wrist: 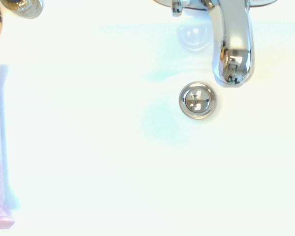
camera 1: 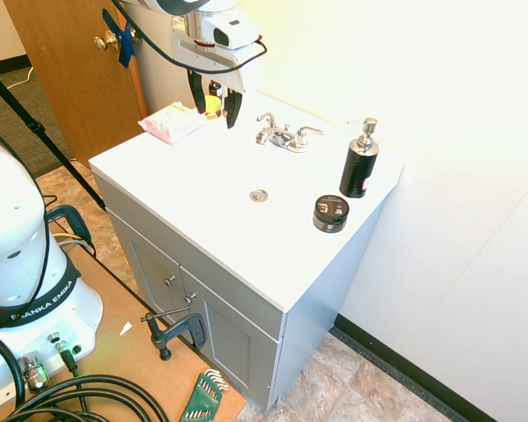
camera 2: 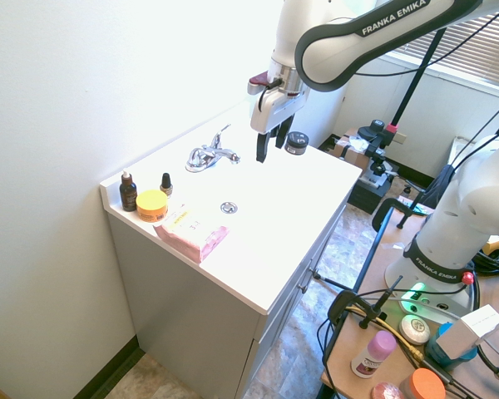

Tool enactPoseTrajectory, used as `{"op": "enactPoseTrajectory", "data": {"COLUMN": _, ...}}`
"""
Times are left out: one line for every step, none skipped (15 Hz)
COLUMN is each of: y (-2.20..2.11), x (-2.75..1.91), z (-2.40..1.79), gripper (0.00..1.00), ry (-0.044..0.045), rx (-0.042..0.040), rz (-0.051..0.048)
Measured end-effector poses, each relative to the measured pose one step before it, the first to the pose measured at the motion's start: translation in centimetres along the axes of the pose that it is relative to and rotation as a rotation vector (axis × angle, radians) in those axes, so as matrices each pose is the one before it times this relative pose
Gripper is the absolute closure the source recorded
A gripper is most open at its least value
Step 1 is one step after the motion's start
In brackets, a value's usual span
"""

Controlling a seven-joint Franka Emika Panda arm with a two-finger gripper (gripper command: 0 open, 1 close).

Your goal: Turn off the hot water

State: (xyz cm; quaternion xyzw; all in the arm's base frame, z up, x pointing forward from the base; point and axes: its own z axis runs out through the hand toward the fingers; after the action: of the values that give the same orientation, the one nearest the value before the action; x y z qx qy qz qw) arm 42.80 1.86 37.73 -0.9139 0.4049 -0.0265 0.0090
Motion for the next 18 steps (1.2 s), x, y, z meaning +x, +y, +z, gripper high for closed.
{"op": "enactPoseTrajectory", "data": {"y": -0.002, "x": 0.002, "z": 0.038, "gripper": 0.00, "ry": -0.00056, "rx": -0.00059, "rz": 0.00002}}
{"op": "enactPoseTrajectory", "data": {"y": 0.014, "x": 0.119, "z": -0.001, "gripper": 0.00, "ry": 0.01278, "rx": -0.00424, "rz": -0.00057}}
{"op": "enactPoseTrajectory", "data": {"y": 0.011, "x": 0.428, "z": 0.051, "gripper": 0.00, "ry": 0.03790, "rx": -0.00762, "rz": 0.00616}}
{"op": "enactPoseTrajectory", "data": {"y": -0.078, "x": 0.537, "z": 0.225, "gripper": 0.00, "ry": 0.04820, "rx": -0.00837, "rz": 0.01477}}
{"op": "enactPoseTrajectory", "data": {"y": -0.251, "x": 0.366, "z": 0.409, "gripper": 0.00, "ry": 0.04313, "rx": -0.00964, "rz": 0.01639}}
{"op": "enactPoseTrajectory", "data": {"y": -0.437, "x": 0.249, "z": 0.505, "gripper": 0.00, "ry": 0.04346, "rx": -0.01067, "rz": 0.01639}}
{"op": "enactPoseTrajectory", "data": {"y": -0.747, "x": 0.182, "z": 0.536, "gripper": 0.00, "ry": 0.03919, "rx": -0.01061, "rz": 0.01615}}
{"op": "enactPoseTrajectory", "data": {"y": -0.899, "x": 0.260, "z": 0.510, "gripper": 0.00, "ry": 0.03001, "rx": -0.00892, "rz": 0.00876}}
{"op": "enactPoseTrajectory", "data": {"y": -0.940, "x": 0.379, "z": 0.524, "gripper": 0.00, "ry": 0.02821, "rx": -0.00913, "rz": 0.00552}}
{"op": "enactPoseTrajectory", "data": {"y": -0.997, "x": 0.400, "z": 0.642, "gripper": 0.00, "ry": 0.02549, "rx": -0.00979, "rz": 0.00228}}
{"op": "enactPoseTrajectory", "data": {"y": -1.090, "x": 0.269, "z": 0.622, "gripper": 0.00, "ry": 0.01844, "rx": -0.00601, "rz": 0.00033}}
{"op": "enactPoseTrajectory", "data": {"y": -1.159, "x": 0.146, "z": 0.531, "gripper": 0.00, "ry": 0.01498, "rx": -0.00302, "rz": -0.00418}}
{"op": "enactPoseTrajectory", "data": {"y": -1.230, "x": -0.074, "z": 0.540, "gripper": 0.00, "ry": 0.01349, "rx": -0.00305, "rz": -0.00418}}
{"op": "enactPoseTrajectory", "data": {"y": -1.085, "x": -0.114, "z": 0.453, "gripper": 0.00, "ry": 0.01147, "rx": -0.00491, "rz": -0.00512}}
{"op": "enactPoseTrajectory", "data": {"y": -0.972, "x": -0.015, "z": 0.434, "gripper": 0.00, "ry": 0.01230, "rx": -0.00591, "rz": -0.00447}}
{"op": "enactPoseTrajectory", "data": {"y": -0.875, "x": 0.021, "z": 0.390, "gripper": 0.00, "ry": 0.01095, "rx": -0.00805, "rz": -0.00423}}
{"op": "enactPoseTrajectory", "data": {"y": -0.692, "x": 0.099, "z": 0.302, "gripper": 0.00, "ry": 0.00710, "rx": -0.00922, "rz": -0.00395}}
{"op": "enactPoseTrajectory", "data": {"y": -0.342, "x": 0.151, "z": -0.061, "gripper": 0.00, "ry": 0.00974, "rx": -0.01662, "rz": -0.00616}}
